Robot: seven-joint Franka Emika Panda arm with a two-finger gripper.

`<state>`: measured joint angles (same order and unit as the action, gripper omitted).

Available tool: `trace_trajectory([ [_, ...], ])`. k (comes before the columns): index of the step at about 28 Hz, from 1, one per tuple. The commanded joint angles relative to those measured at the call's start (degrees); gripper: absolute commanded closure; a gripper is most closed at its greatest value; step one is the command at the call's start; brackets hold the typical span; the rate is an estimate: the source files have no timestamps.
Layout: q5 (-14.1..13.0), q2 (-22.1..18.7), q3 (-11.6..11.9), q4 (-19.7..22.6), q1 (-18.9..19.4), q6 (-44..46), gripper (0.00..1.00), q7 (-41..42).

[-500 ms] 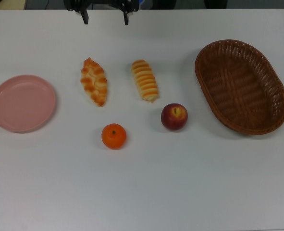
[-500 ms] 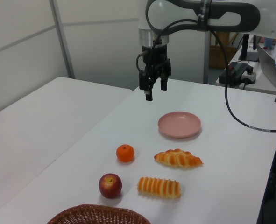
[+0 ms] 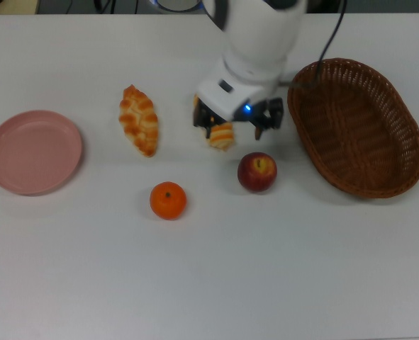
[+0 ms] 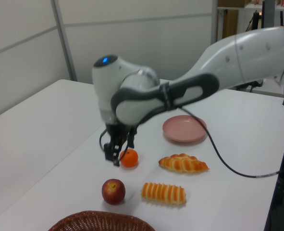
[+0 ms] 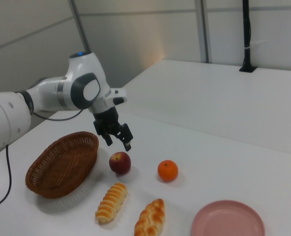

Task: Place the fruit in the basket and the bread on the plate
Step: 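Lower the gripper onto the red apple and close it, then lift the red apple and carry it into the wicker basket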

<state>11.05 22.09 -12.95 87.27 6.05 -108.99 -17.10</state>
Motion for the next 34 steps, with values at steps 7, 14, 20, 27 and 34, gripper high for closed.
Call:
trace_trajectory([
  [7, 2.0, 1.5, 0.4, 1.3, 3.2, -2.1, 0.00, -5.4],
  [14, 3.9, 4.5, 0.4, 1.1, 4.1, -2.4, 0.00, -6.6],
  [20, 5.7, 6.8, 0.4, 1.0, 4.2, -4.5, 0.00, -8.4],
  [27, 7.7, 9.4, 0.6, 0.7, 5.5, -4.6, 0.00, -8.7],
  [34, 9.9, 11.6, 0.7, 0.7, 6.8, -6.8, 0.00, -12.5],
])
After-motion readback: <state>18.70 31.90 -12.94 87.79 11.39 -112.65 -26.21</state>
